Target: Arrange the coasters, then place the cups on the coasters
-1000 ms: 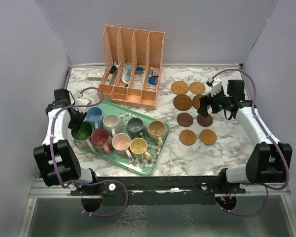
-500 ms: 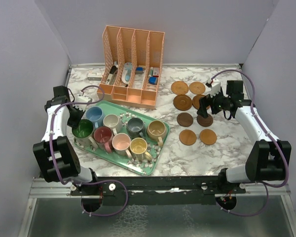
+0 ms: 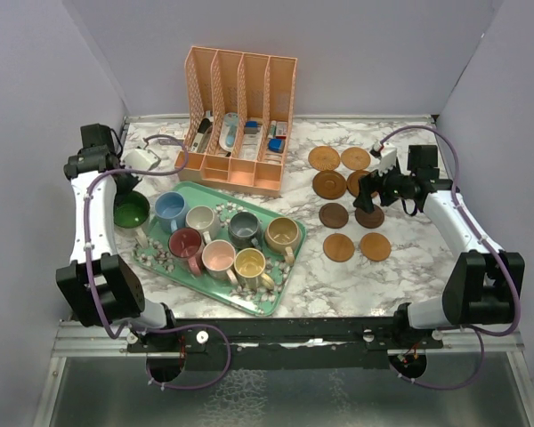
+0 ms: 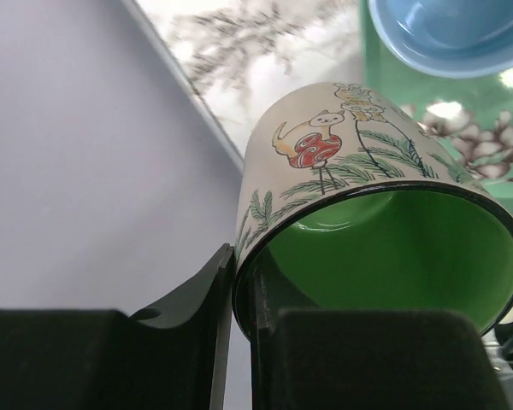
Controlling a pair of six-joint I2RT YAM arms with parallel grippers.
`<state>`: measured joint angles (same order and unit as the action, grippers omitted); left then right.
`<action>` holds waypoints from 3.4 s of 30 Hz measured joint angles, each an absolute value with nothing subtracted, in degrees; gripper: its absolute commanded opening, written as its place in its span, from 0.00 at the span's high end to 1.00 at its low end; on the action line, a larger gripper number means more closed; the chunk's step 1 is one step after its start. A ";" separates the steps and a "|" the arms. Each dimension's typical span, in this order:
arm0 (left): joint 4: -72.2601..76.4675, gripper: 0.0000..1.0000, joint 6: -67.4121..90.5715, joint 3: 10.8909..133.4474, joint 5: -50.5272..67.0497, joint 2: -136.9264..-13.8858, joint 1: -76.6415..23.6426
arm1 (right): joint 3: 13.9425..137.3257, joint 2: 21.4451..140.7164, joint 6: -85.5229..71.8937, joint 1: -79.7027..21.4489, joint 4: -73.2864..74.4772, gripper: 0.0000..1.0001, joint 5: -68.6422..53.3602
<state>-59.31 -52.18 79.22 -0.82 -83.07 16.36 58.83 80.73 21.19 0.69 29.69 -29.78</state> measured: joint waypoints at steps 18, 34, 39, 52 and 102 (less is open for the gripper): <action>-62.50 1.00 -41.41 107.35 -1.06 -94.50 -13.39 | 64.53 79.09 20.64 -2.42 28.80 0.15 -42.11; -63.07 1.00 -30.41 128.42 6.76 -116.62 -31.66 | 66.63 77.12 22.68 -6.76 29.91 0.19 -54.19; -58.94 1.00 -25.80 130.13 3.99 -119.52 -35.18 | 66.65 77.28 15.49 -7.57 25.02 0.20 -53.49; -50.92 1.00 -14.57 130.13 0.19 -121.97 -41.41 | 67.37 81.58 -1.39 -9.26 15.03 0.36 -43.86; -48.40 0.68 -5.80 130.06 -0.47 -124.81 -44.97 | 63.42 83.40 -3.64 -12.99 12.51 0.99 -15.16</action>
